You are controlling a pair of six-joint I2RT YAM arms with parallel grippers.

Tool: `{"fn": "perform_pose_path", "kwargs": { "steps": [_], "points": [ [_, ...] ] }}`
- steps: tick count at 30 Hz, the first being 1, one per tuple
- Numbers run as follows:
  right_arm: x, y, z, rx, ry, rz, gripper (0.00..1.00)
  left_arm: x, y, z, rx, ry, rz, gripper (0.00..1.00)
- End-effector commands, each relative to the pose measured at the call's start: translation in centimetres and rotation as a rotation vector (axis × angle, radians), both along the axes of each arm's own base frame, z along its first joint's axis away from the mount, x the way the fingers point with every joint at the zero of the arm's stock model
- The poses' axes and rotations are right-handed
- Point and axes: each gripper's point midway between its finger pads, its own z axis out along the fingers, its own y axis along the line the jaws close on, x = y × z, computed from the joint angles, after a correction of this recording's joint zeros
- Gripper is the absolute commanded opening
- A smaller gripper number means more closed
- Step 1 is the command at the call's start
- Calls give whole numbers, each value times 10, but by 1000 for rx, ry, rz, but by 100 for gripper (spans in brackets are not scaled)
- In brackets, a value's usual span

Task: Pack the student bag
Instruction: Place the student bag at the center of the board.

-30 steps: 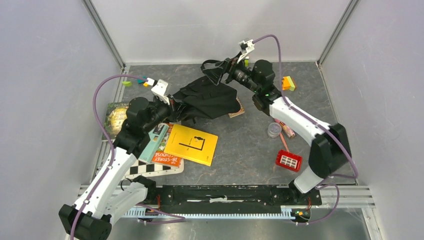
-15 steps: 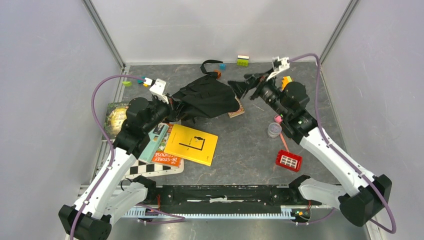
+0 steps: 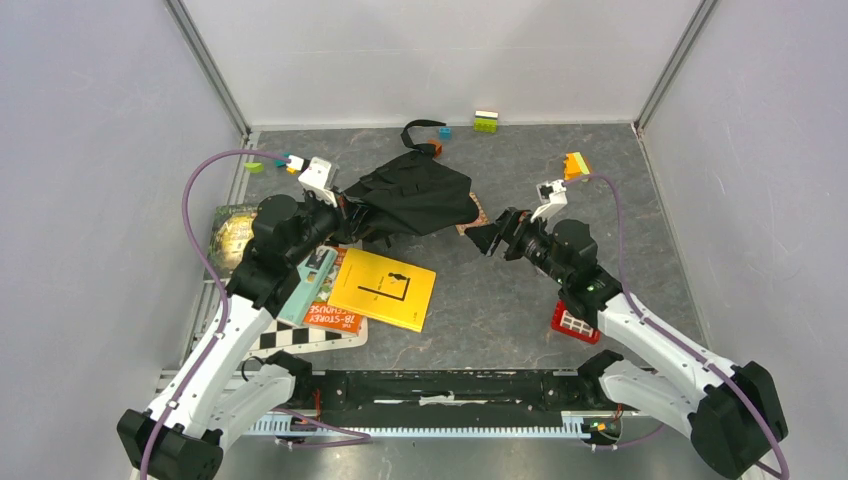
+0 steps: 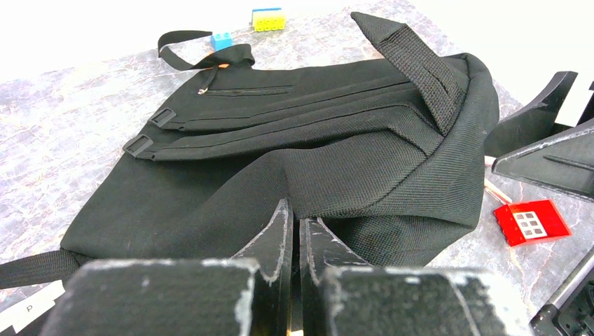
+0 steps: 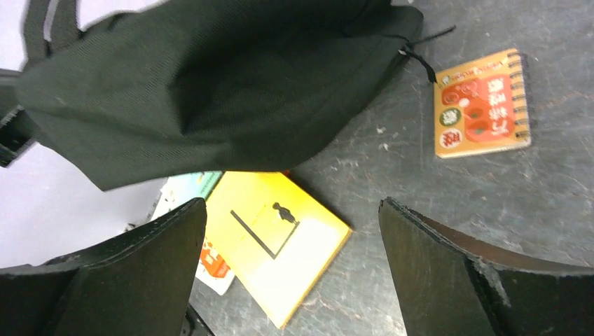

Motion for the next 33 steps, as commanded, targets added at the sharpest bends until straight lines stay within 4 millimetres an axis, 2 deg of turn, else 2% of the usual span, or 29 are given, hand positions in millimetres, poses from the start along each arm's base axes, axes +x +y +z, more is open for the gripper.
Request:
{"fn": "perform_pose_path", "kwargs": {
  "steps": [1, 8, 12, 15, 17, 18, 20, 22, 25, 27, 30, 33],
  "points": [
    [5, 13, 43, 156, -98, 28, 98, 2, -5, 36, -78, -86, -7, 2],
    [19, 40, 61, 189, -151, 127, 98, 0, -7, 36, -77, -90, -25, 2],
    [32, 49, 87, 178, -227, 144, 94, -2, -8, 40, -69, -99, -39, 2],
    [45, 53, 111, 131, -299, 141, 71, -5, -8, 50, -68, -116, -48, 2],
    [56, 53, 139, 104, -365, 120, 54, -9, -11, 65, -71, -131, -76, 2],
    [60, 54, 150, 88, -390, 115, 40, -12, -13, 74, -74, -136, -94, 2],
    [66, 55, 184, 81, -461, 106, 20, -18, -18, 95, -83, -139, -131, 2],
    [69, 54, 212, 76, -515, 90, 6, -25, -24, 114, -90, -124, -179, 2],
    [68, 48, 247, 80, -578, 65, 0, -33, -29, 136, -114, -93, -221, 2],
    [64, 41, 264, 68, -607, 41, 0, -39, -34, 137, -121, -34, -254, 2],
    [56, 25, 276, 51, -625, -12, 0, -48, -43, 130, -157, 61, -312, 2],
    [45, 15, 272, 18, -641, -29, 0, -57, -50, 120, -215, 138, -351, 2]
  ]
}}
